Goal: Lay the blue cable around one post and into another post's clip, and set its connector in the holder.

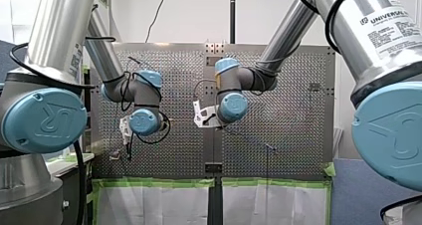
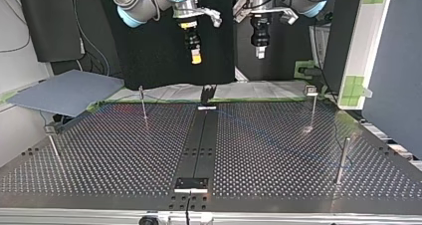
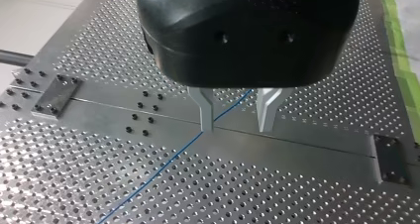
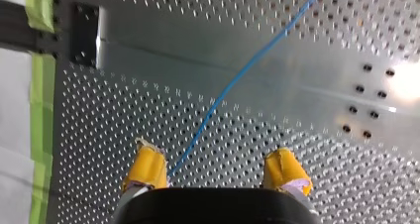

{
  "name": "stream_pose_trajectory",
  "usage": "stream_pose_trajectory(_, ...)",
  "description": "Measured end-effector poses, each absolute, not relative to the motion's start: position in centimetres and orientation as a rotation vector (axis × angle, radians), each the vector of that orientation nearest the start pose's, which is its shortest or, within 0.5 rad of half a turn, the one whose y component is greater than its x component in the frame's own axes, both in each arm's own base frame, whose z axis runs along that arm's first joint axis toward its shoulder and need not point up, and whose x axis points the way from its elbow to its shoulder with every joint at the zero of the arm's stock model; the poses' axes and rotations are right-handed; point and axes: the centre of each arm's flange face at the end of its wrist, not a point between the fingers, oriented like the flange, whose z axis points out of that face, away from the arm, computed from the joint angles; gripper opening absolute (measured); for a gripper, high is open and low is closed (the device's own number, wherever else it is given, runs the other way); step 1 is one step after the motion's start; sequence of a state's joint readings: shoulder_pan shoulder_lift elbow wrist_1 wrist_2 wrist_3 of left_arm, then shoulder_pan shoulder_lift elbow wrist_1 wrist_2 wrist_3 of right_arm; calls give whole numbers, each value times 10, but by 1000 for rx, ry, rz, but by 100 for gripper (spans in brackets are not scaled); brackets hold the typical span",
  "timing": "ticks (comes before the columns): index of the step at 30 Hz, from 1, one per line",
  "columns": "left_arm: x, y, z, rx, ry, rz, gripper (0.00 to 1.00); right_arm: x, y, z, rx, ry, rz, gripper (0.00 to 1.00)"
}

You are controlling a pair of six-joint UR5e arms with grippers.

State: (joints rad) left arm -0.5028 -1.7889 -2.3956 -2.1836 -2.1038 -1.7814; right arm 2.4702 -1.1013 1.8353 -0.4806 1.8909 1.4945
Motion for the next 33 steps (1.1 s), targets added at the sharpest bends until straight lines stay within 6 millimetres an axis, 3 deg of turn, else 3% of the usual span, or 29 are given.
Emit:
stream_pose_trajectory(6,280,-245,131,-193,1651,-98,100,506,-234,158,1915,-795,1366,99)
stream_pose_trajectory(10,280,-244,130,-217,1660,-112,100,509,-226,157,1930,-781,1369,99)
stream_pose_trajectory(22,278,-241,133,-301,1673,-192,100,494,-246,156,1880,-833,1297,99)
stream_pose_trajectory(33,279,-246,143,-294,1661,-258,100,495,-251,157,1854,-838,1319,99)
